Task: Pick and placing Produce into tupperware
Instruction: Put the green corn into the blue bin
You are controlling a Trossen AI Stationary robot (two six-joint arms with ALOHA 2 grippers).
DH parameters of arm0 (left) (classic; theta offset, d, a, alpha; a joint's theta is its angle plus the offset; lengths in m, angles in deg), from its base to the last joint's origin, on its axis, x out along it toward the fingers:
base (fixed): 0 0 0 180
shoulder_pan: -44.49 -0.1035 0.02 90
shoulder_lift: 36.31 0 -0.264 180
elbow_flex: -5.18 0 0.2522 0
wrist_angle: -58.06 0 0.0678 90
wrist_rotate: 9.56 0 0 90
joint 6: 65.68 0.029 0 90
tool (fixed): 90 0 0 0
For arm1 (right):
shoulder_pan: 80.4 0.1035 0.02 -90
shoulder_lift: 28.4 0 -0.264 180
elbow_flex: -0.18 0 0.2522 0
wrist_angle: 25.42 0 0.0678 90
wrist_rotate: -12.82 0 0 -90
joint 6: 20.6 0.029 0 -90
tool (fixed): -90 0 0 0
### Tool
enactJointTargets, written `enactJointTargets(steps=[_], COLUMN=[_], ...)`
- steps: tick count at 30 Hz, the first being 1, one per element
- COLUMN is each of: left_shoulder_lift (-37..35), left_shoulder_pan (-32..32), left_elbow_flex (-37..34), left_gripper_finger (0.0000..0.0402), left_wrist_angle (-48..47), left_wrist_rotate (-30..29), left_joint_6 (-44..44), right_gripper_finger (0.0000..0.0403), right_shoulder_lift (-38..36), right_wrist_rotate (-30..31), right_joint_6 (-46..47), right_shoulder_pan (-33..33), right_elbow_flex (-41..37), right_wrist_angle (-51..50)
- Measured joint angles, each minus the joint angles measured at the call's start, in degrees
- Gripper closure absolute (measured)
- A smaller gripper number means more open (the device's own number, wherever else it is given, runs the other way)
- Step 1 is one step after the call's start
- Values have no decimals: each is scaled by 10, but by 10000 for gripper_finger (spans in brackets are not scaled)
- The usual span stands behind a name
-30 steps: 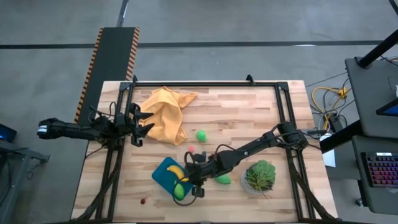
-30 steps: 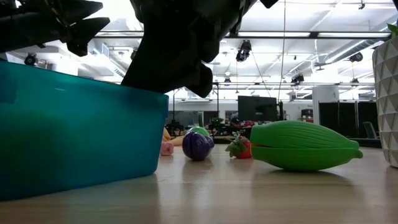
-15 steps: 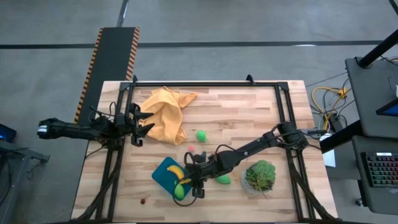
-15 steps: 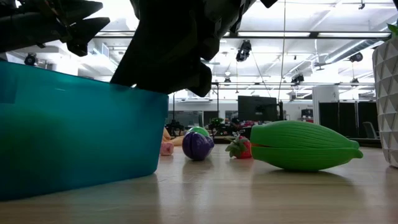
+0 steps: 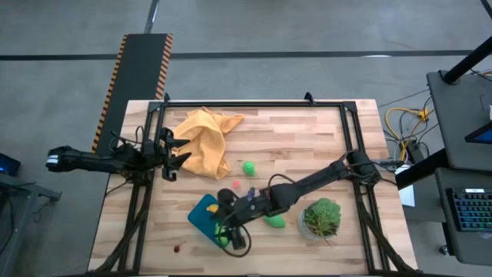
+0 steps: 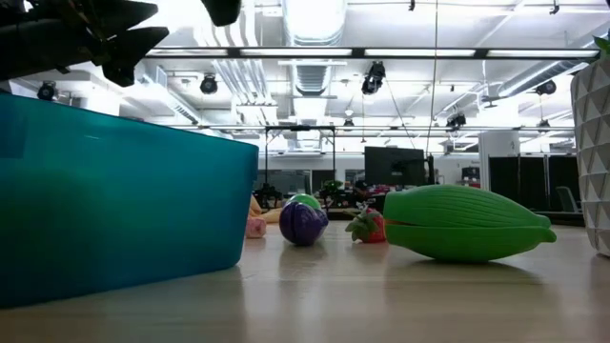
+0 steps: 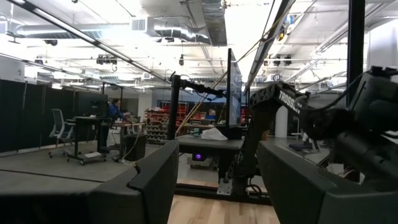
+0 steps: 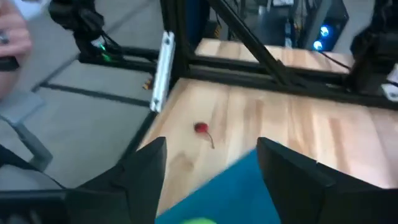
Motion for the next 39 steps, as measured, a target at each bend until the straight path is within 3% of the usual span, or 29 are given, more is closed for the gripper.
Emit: enactJointTargets(steps=[5,15,24,31,39], left_shoulder_lift=[0,0,0,0,-1], left_shoulder_pan=[0,0,0,0,0], left_elbow_flex=[0,0,0,0,0], left_gripper_finger=[196,196,196,196,196], left_wrist_angle=[0,1,1,-6,-7], left_wrist_rotate=[0,0,0,0,-6], left_joint_6=[0,0,0,0,0], right_gripper_finger=[154,188,211,235,252], right_shoulder_lift=[0,-1,-8,-80,-195], right_wrist_rotate=[35,45,96,109,100], right_joint_6=[-1,21,17,17,150], right_shoulder_pan=[-6,-7,-7,-7,13], right_elbow_flex=[26,26,17,-22,-69], right_wrist_angle=[-147,-351,-410,-405,-442])
